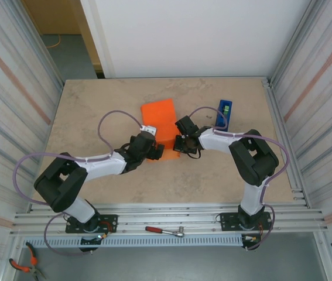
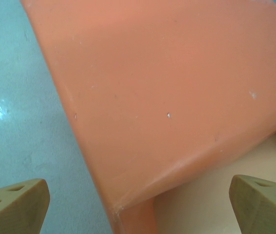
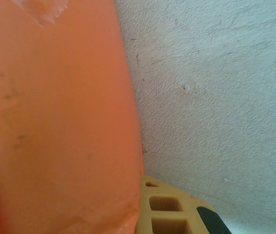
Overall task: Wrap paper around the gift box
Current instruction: Fold the wrapping paper for the gift box.
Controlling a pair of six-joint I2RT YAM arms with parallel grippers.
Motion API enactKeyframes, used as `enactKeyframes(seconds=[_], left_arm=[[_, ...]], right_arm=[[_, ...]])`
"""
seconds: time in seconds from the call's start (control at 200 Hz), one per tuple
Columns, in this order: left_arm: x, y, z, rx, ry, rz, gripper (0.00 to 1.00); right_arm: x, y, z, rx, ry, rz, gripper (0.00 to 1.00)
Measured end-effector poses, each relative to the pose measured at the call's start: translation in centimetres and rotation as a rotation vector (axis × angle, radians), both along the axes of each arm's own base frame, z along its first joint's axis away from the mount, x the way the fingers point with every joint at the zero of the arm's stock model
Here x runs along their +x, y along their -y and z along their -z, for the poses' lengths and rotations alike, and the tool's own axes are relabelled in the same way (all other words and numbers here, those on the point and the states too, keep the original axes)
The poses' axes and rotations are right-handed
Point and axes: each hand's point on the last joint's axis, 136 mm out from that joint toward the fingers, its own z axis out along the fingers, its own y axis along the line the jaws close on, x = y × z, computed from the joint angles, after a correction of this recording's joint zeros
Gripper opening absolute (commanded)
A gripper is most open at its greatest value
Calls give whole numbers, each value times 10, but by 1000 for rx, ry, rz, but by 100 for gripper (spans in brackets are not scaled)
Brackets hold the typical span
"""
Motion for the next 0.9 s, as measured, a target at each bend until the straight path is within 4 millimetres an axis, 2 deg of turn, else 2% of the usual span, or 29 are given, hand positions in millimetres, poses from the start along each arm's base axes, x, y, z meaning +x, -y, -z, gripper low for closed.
enactKeyframes(seconds=[0.165, 0.331, 0.376, 0.516, 0.586, 0.782, 0.902], left_arm=[[3, 2, -2, 81, 10, 56, 95], [10, 4, 5, 163, 8, 87, 95], [12, 4, 8, 182, 8, 88, 95], [13, -2, 22, 242, -1, 70, 95], [13, -5, 27, 267, -4, 63, 95], [13, -8, 33, 296, -6, 49, 95], [14, -7, 33, 295, 0, 47, 94]], right_arm=[[0, 0, 0, 0, 0, 0, 2], [0, 0, 0, 2, -1, -1, 5], [0, 0, 0, 2, -2, -2, 9], [-2, 1, -1, 5, -6, 1, 30], [-6, 4, -5, 6, -4, -3, 35], [-15, 11, -20, 30, 13, -2, 36], [-18, 11, -20, 37, 8, -4, 34]])
